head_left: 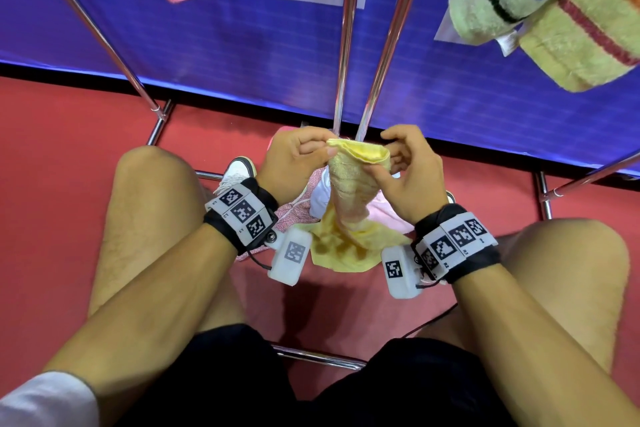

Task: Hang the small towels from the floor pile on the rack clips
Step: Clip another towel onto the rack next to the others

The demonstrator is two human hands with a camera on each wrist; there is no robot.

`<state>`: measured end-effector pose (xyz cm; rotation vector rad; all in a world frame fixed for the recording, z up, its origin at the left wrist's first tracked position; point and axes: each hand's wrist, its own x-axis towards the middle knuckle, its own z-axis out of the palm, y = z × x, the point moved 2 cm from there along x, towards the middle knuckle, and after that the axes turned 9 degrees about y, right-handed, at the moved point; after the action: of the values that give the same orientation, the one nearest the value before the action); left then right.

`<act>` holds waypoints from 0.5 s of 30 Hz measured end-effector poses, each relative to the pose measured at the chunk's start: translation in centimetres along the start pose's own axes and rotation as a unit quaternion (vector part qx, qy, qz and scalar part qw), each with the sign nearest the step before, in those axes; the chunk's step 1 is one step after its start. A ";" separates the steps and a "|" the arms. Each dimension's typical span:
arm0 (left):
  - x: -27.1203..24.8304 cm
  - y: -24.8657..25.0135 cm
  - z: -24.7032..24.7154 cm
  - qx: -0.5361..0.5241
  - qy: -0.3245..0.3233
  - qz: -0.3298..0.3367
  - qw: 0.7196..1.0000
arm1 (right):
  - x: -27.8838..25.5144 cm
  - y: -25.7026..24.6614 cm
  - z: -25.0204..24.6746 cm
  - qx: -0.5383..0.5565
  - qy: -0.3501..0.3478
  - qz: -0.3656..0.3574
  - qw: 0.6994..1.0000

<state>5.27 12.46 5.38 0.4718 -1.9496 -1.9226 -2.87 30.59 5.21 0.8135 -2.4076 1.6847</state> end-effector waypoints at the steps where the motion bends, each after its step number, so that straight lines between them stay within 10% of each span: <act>1: 0.0 -0.1 0.0 0.000 -0.001 -0.001 1.000 | 0.1 0.0 0.0 0.014 -0.001 0.009 1.000; 15: 0.3 1.6 -0.6 0.005 0.018 0.007 1.000 | 1.4 -1.0 0.2 0.085 -0.039 0.089 0.992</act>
<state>5.32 11.82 7.01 0.4904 -1.9354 -1.8840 -3.52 29.63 6.49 0.7161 -2.4812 1.9816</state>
